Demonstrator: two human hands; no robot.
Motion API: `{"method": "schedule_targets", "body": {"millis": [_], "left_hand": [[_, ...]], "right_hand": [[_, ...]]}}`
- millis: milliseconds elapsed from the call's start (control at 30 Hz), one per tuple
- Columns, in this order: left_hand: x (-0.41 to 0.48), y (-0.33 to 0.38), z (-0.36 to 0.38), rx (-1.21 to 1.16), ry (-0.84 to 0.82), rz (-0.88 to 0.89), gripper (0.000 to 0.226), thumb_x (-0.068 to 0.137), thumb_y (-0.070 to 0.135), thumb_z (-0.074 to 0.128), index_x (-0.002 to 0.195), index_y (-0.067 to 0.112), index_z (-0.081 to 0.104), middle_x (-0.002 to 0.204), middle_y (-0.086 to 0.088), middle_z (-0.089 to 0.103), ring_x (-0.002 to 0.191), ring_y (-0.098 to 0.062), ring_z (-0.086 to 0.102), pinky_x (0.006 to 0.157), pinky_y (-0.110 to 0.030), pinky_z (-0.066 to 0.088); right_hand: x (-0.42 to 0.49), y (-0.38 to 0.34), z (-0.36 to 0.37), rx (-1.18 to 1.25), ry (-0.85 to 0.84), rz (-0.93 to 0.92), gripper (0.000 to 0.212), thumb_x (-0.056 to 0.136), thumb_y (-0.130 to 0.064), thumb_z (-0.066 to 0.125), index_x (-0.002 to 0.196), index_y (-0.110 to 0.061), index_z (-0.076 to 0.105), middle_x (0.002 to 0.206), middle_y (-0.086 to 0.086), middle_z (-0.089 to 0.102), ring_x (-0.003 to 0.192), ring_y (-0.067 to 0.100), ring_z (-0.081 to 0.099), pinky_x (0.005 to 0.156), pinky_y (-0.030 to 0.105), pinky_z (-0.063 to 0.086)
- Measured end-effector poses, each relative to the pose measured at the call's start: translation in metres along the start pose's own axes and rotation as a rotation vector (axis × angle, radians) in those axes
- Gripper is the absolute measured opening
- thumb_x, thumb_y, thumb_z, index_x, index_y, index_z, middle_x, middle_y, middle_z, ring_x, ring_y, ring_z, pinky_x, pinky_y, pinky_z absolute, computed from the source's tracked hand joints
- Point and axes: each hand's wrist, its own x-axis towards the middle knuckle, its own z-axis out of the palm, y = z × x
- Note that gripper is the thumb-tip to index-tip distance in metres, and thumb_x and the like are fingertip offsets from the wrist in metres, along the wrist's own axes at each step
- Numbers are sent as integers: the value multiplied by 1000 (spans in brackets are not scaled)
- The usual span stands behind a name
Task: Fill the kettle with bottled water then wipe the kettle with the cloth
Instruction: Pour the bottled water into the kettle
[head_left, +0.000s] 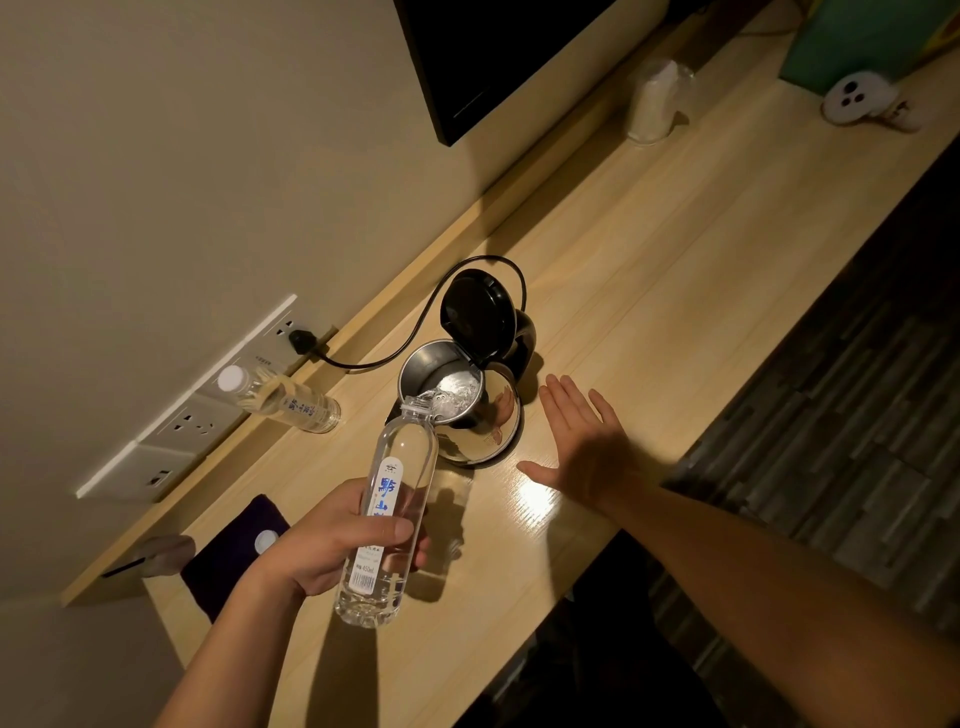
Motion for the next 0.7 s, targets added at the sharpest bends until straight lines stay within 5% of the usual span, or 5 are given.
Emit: {"method": "schedule_targets", "body": {"millis": [333, 700], "left_hand": [[-2, 5, 2, -24, 14, -24, 51, 75, 21, 91, 107, -9, 65, 94, -32, 68, 81, -36, 72, 75, -41, 63], [-4, 10, 5, -45, 19, -28, 39, 80, 8, 74, 110, -12, 60, 94, -32, 65, 79, -36, 71, 75, -43, 62]], "right_hand": [[1, 1, 2, 5, 31, -5, 104, 90, -83, 47, 160, -6, 41, 168, 13, 37, 158, 27, 36, 126, 52, 37], [1, 1, 3, -6, 7, 8, 105, 90, -84, 44, 162, -8, 38, 170, 10, 34, 160, 24, 31, 126, 51, 35]]}}
